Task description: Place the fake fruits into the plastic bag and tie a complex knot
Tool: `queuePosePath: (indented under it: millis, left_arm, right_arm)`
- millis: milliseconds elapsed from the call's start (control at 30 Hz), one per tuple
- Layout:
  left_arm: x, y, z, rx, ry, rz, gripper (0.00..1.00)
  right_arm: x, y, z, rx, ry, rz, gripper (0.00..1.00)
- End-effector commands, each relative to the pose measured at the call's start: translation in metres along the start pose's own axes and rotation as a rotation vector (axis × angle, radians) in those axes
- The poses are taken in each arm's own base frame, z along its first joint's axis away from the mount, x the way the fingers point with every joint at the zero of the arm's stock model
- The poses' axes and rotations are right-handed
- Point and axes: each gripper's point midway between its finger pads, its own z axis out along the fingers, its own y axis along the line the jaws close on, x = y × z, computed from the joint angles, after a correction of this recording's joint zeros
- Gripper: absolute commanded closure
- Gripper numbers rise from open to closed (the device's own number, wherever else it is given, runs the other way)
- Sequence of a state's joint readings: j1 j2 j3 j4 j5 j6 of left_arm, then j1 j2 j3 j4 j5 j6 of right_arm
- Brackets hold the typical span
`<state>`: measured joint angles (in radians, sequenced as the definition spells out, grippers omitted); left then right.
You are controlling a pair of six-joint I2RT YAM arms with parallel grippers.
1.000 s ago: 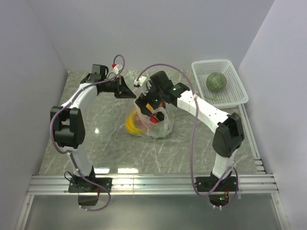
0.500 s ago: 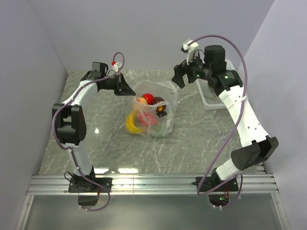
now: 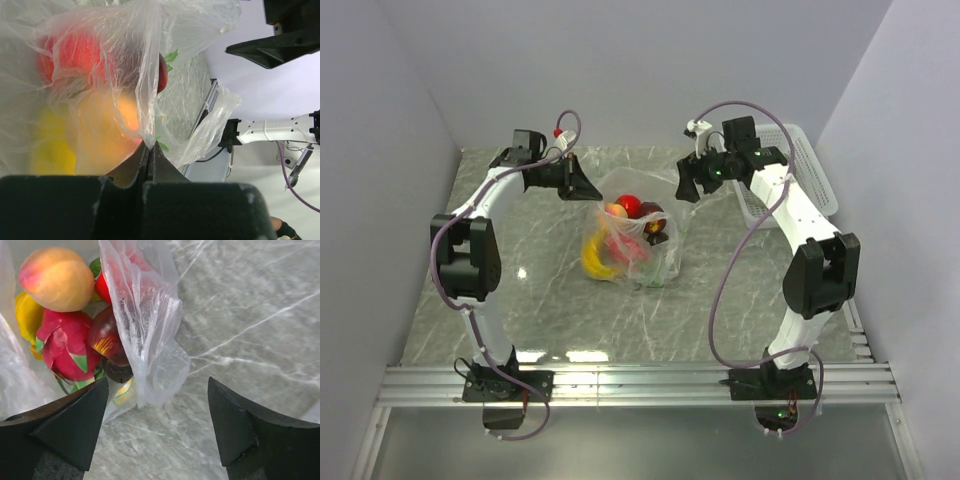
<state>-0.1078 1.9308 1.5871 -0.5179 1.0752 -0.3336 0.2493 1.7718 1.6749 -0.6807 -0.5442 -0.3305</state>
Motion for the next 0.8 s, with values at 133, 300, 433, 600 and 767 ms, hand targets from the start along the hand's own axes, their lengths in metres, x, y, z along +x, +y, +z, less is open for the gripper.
queuePosePath:
  millis: [133, 300, 433, 600, 767]
  left_arm:
    - [-0.015, -0.006, -0.005, 0.004, -0.022, 0.072, 0.99]
    - [-0.019, -0.007, -0.006, 0.000, -0.038, 0.075, 0.96]
    - [-0.030, -0.025, -0.017, -0.022, -0.073, 0.159, 0.71]
    - [-0.035, -0.052, -0.041, -0.092, -0.109, 0.285, 0.45]
    - [-0.018, -0.083, -0.061, -0.110, -0.181, 0.380, 0.32]
  right_arm:
    - [0.001, 0.019, 0.007, -0.111, -0.028, -0.001, 0.35]
    - [0.005, 0.033, 0.002, -0.174, -0.023, 0.013, 1.00]
    - [-0.022, 0.057, -0.025, -0.223, -0.119, 0.056, 1.00]
    - [-0.040, 0.078, -0.046, -0.270, -0.186, 0.109, 1.00]
    - [-0.035, 0.092, -0.055, -0.312, -0.199, 0.180, 1.00]
